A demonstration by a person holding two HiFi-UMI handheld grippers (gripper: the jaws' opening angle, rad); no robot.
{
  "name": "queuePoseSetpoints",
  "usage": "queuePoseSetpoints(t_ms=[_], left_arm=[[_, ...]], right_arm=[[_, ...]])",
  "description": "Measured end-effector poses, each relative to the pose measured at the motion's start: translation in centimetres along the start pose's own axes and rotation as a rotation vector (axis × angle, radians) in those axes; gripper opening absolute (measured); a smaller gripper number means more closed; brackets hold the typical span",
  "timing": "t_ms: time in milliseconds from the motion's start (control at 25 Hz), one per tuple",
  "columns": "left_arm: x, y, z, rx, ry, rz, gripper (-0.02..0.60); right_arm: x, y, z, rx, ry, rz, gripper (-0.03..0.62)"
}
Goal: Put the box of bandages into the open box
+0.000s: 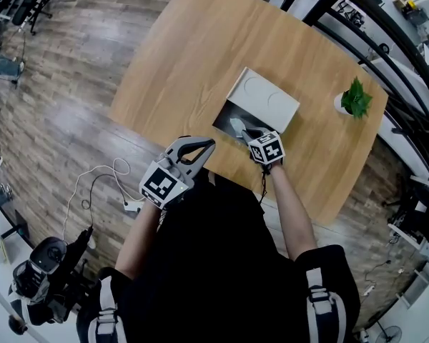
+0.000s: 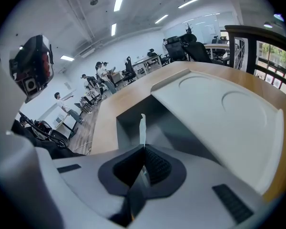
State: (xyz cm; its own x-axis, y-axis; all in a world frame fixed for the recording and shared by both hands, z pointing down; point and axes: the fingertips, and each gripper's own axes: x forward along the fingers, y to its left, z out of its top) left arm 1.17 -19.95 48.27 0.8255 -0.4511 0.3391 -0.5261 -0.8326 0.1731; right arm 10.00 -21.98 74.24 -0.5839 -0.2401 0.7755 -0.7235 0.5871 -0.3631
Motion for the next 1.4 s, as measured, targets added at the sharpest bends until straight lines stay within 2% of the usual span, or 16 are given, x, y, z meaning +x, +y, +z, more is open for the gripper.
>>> queuePoseSetpoints(t_ms=[560, 800, 840, 920, 1000, 1400], left_arm=[[-0.3, 1.2, -0.2, -0.008, 0.005, -0.002, 0.023], [-0.3, 1.5, 0.1, -0.004, 0.004, -0.004, 0.023], [-0.3, 1.5, 0.1, -0.005, 0.002, -0.004, 0.023], [-0.4, 1.6, 0.0, -0.005, 0.003, -0.006, 0.023], [-0.4, 1.5, -0.1, -0.004, 0.005, -0.009, 0.023], [-0.1, 1.1, -0.2, -0.002, 0.002, -0.026, 0.023]], right_arm=[[1.8, -0.6, -0.4, -0.045, 0.094, -0.057, 0.028], [2.1, -0.4, -0.3, -0.038, 0.095, -0.073, 0.033], [2.2, -0.3, -0.3, -0.038, 0.097, -0.074, 0.045], [2.4, -0.3, -0.4, -0.038, 0.102, -0.078, 0.121], [2.5, -0.3, -0.5, -0.032, 0.099, -0.09, 0.145], [1.7, -1.6, -0.1, -0.022, 0.067, -0.177, 0.193]])
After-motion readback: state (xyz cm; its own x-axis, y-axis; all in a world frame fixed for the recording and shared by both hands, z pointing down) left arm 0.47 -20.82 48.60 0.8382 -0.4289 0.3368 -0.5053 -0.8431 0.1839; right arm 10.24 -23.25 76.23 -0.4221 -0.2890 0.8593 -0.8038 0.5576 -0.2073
